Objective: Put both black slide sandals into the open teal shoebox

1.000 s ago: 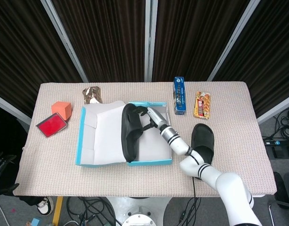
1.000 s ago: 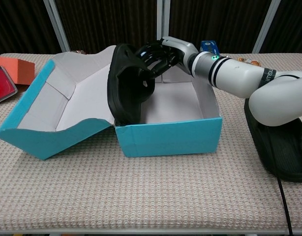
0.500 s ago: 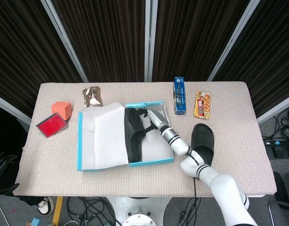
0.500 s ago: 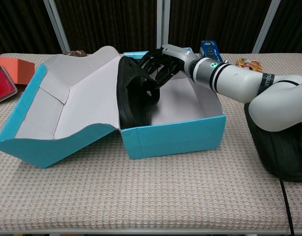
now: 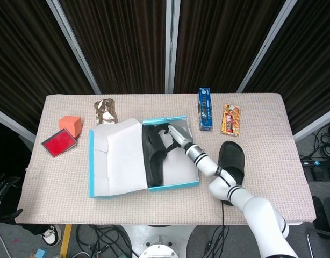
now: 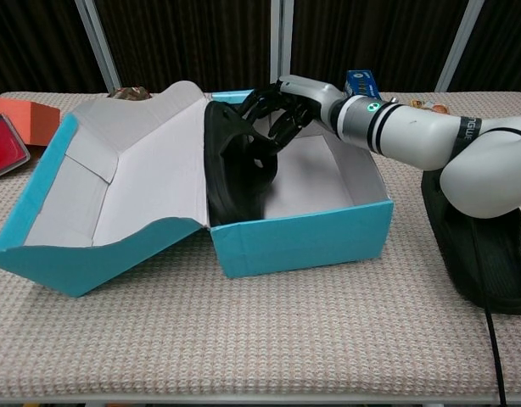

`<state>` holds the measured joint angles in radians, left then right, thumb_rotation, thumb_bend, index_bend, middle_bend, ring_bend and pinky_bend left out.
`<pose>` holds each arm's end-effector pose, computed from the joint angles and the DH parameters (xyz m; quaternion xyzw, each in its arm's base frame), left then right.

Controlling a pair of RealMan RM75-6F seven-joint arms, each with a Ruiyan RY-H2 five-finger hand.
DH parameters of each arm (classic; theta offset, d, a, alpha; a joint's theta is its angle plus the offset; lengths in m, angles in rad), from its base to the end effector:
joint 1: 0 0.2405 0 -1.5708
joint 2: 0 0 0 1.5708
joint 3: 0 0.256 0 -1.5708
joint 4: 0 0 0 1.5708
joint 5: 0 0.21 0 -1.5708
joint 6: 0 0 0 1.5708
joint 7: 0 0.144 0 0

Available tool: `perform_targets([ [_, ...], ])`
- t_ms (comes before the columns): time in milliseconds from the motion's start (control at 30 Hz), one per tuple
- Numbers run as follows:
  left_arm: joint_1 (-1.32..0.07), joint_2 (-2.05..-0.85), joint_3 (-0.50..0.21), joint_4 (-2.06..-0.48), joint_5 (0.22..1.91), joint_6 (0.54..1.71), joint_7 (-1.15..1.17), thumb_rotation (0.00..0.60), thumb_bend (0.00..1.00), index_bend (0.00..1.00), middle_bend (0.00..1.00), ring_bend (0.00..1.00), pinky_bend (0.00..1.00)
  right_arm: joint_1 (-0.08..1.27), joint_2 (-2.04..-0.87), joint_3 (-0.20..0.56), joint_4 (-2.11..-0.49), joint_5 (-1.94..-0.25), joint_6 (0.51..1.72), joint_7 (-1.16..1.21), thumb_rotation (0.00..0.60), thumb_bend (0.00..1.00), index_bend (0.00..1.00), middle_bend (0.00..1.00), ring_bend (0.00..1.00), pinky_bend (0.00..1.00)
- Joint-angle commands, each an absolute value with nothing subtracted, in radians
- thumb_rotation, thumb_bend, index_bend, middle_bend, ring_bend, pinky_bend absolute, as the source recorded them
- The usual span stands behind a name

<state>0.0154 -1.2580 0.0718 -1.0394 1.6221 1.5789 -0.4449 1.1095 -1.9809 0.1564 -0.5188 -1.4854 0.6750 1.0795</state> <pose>-0.3997 0.1241 0.1657 -0.6183 -0.4102 -0.3722 0.5576 -0.0953 -0.4443 -0.1007 0.6326 -0.5917 0.4605 0.1939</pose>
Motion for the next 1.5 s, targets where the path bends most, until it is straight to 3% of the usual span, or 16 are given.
perform_targets([
  [33,0.014,-1.257,0.073,-1.042,1.625,1.579,-0.443,0.6,0.0,0.17,0.19,0.05,0.1,1.105,-1.955,0.145,-0.543,-1.494,0.677,1.086,0.6,0.0,0.1,0.21,0.03,0.23],
  [433,0.016,-1.247,0.077,-1.076,1.639,1.599,-0.417,0.6,0.0,0.17,0.19,0.05,0.1,1.062,-1.815,0.153,-0.71,-1.476,0.72,1.045,0.6,0.0,0.02,0.16,0.0,0.2],
  [733,0.024,-1.232,0.082,-1.113,1.649,1.619,-0.391,0.6,0.0,0.17,0.19,0.05,0.1,1.003,-1.665,0.17,-0.947,-1.461,0.795,0.978,0.6,0.0,0.0,0.15,0.0,0.2],
  [1133,0.014,-1.222,0.081,-1.151,1.664,1.624,-0.368,0.6,0.0,0.17,0.19,0.05,0.1,0.819,-1.277,0.2,-1.382,-1.376,0.931,0.834,0.6,0.0,0.01,0.16,0.0,0.19],
  [1333,0.009,-1.224,0.082,-1.153,1.666,1.62,-0.374,0.6,0.0,0.17,0.19,0.05,0.1,0.731,-1.103,0.168,-1.504,-1.292,0.908,0.693,0.6,0.0,0.06,0.2,0.03,0.2],
  [1500,0.006,-1.225,0.09,-1.15,1.678,1.619,-0.386,0.6,0.0,0.17,0.19,0.05,0.1,0.739,-0.972,0.093,-1.551,-1.199,0.697,0.544,0.6,0.0,0.1,0.15,0.03,0.17],
])
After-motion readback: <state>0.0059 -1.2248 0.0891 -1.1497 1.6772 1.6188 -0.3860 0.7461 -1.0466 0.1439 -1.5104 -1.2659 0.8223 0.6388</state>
